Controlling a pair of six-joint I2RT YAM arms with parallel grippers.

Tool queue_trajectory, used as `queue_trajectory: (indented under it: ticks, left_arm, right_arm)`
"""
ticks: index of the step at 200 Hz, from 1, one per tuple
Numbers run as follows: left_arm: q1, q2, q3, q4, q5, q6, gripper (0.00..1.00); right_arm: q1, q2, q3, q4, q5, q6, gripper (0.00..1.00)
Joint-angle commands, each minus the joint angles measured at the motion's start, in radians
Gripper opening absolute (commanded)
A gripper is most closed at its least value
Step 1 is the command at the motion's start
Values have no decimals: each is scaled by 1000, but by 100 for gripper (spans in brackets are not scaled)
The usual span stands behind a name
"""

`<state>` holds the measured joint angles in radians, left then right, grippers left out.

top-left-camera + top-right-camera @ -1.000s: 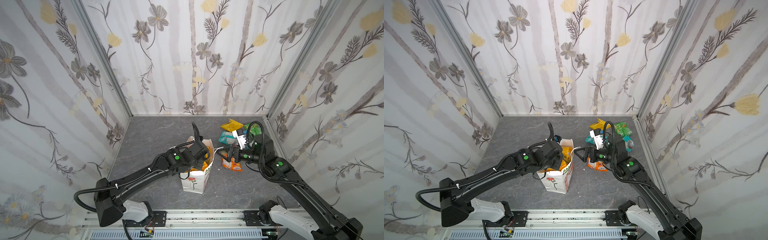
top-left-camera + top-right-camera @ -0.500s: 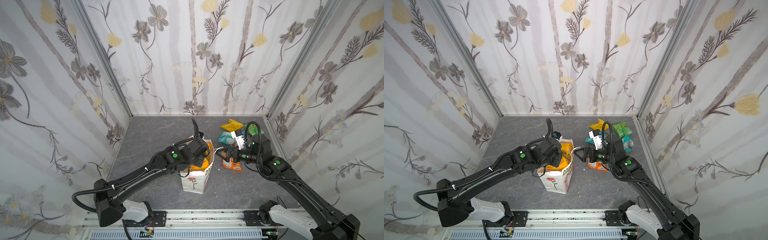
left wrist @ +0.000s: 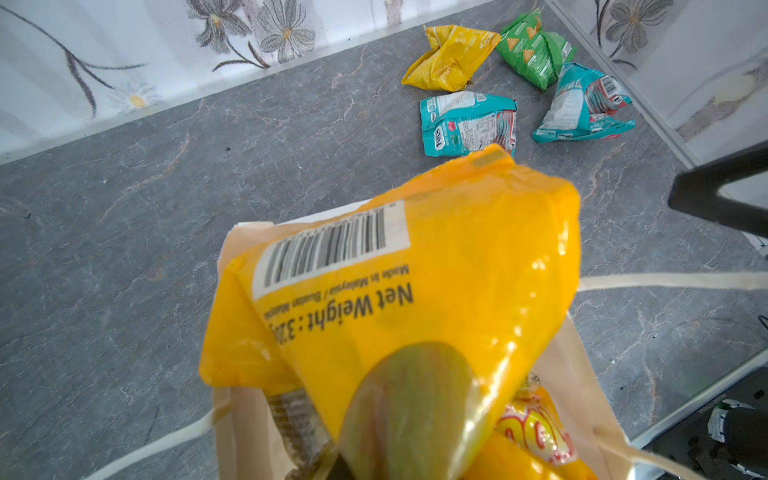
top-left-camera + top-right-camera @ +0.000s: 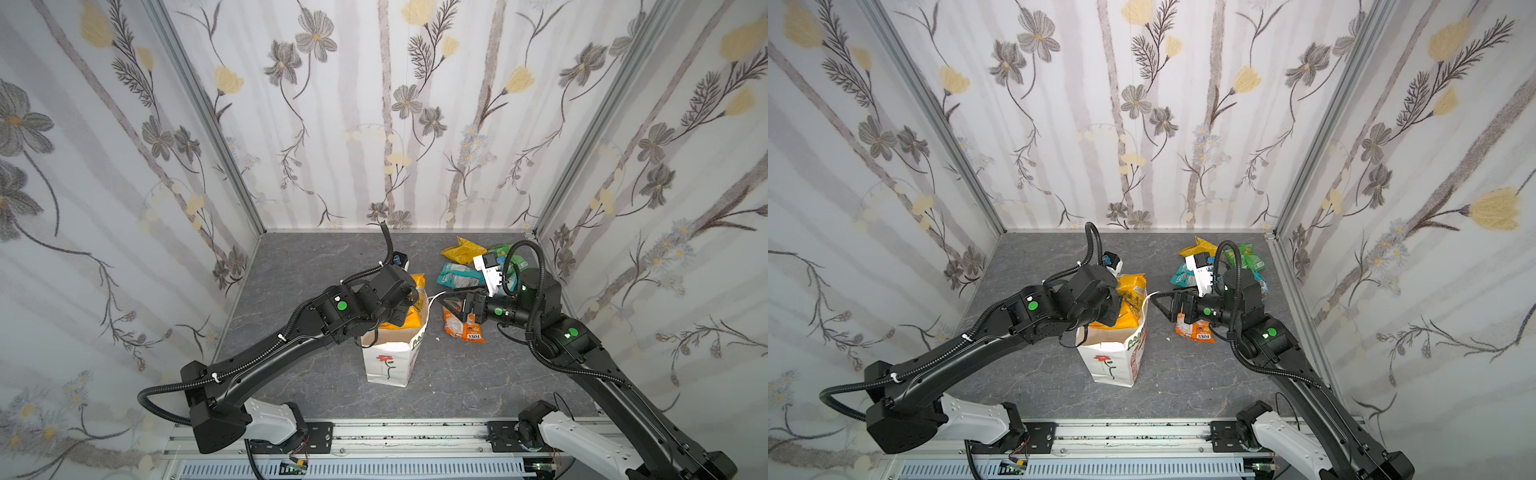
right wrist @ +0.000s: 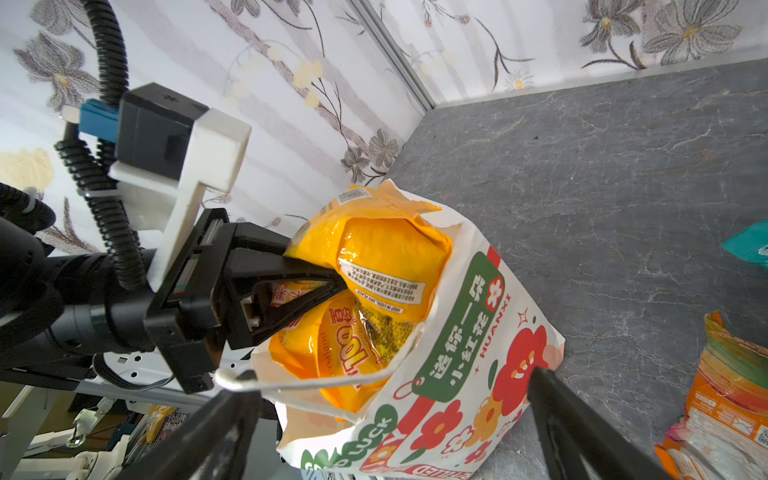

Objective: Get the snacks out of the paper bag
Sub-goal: 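Lift the yellow packet out of the bag with the left gripper, then close the right gripper on the yellow packet held by the left gripper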

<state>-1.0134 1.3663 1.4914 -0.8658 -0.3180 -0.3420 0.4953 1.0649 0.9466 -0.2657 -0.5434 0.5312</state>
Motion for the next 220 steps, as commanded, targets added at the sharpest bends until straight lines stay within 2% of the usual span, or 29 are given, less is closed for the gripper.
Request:
queue_trajectory:
  ticks: [1, 96, 138, 166, 220]
  left_arm:
    - [0, -10, 27, 28, -44, 13, 0]
    - [-4, -15, 195, -13, -53, 104, 0]
    - [-36, 13, 315, -31, -64, 207, 0]
    - [-73, 38, 385, -42, -80, 305, 0]
    - [-174, 88, 452, -22, -195, 485, 0]
  right_arm:
    - [2, -15, 17, 11, 28, 15, 99]
    - [2, -81, 85, 76, 51, 85, 99]
    - [0, -63, 129, 125, 27, 136, 99]
    - [0, -31, 155, 165, -2, 213, 100]
    - [0, 26, 130, 379, -138, 389, 99]
